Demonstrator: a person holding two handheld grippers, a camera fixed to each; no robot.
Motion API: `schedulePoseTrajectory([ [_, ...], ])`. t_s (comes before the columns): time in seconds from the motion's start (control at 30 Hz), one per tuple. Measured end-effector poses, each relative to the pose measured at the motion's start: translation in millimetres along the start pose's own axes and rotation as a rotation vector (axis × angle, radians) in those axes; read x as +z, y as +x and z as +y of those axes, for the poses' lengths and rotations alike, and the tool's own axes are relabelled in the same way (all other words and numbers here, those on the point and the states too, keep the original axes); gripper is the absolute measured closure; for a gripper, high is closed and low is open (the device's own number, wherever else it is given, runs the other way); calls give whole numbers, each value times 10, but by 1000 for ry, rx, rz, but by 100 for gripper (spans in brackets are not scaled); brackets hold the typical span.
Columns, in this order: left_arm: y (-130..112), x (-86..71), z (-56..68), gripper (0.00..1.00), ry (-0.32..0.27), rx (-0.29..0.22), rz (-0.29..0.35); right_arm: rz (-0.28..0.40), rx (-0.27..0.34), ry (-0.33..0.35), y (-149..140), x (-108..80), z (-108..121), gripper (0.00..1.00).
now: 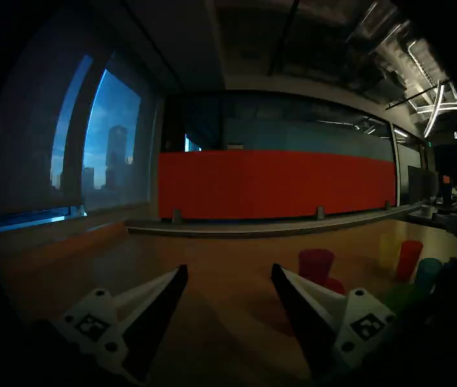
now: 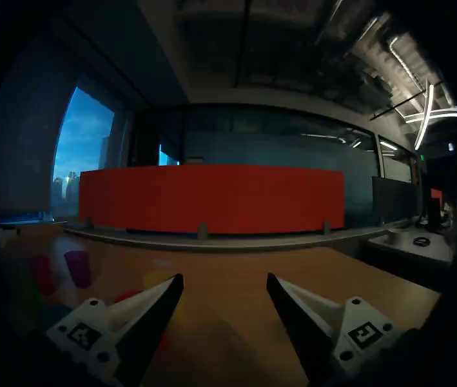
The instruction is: Pour water
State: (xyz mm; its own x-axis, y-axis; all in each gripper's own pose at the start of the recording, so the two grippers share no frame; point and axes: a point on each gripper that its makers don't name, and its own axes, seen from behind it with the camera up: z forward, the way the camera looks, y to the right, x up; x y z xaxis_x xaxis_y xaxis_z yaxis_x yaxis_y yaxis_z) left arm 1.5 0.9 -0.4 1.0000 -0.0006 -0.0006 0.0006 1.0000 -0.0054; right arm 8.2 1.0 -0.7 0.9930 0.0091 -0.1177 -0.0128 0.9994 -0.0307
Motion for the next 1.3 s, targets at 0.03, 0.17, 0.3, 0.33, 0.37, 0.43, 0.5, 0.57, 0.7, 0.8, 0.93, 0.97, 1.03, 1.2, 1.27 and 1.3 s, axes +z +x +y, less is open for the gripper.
schedulePoseTrajectory([
  [0.03, 0, 0, 0, 3, 0, 0, 0, -2, 1, 0, -14, 7, -1, 0],
  [0.17, 1, 1, 0, 4, 0, 0, 0, -12, 6, 2, -49, 23, -8, 0],
  [0.3, -1, 2, 2, 3, 0, 0, 0, -20, 8, 1, -61, 35, -11, 0],
  [0.33, -1, 2, 2, 3, 0, 0, 0, -21, 8, 2, -60, 36, -13, 0],
  [0.37, -1, 2, 3, 3, 0, 0, 0, -21, 8, 3, -60, 37, -14, 0],
  [0.43, 0, 2, 2, 3, 0, 0, 0, -21, 8, 3, -59, 38, -14, 0],
  [0.5, 0, 2, 1, 4, 0, 0, 0, -21, 9, 2, -59, 38, -13, 0],
  [0.57, 0, 3, 2, 3, 0, 0, 0, -21, 9, 2, -59, 38, -10, 0],
  [0.7, 2, 3, 5, 4, 0, 0, 0, -21, 9, 0, -60, 41, 0, 0],
  [0.8, 0, 2, 3, 4, 0, 0, 0, -21, 9, -2, -62, 43, 7, 0],
  [0.93, -1, 2, 5, 3, 0, 0, 0, -23, 9, -2, -67, 48, 10, 0],
  [0.97, -1, 2, 6, 4, 0, 0, 0, -22, 9, -2, -68, 50, 9, 0],
  [1.03, -2, 0, 6, 4, 0, 0, 0, -23, 10, 0, -70, 51, 6, 0],
  [1.2, -3, -3, 6, 4, 0, 0, 0, -23, 9, 1, -78, 52, 9, 0],
  [1.27, -2, -1, 5, 4, 0, 0, 0, -23, 9, 1, -82, 51, 7, 0],
  [1.3, -2, -1, 5, 4, 0, 0, 0, -23, 8, 1, -84, 51, 6, 0],
])
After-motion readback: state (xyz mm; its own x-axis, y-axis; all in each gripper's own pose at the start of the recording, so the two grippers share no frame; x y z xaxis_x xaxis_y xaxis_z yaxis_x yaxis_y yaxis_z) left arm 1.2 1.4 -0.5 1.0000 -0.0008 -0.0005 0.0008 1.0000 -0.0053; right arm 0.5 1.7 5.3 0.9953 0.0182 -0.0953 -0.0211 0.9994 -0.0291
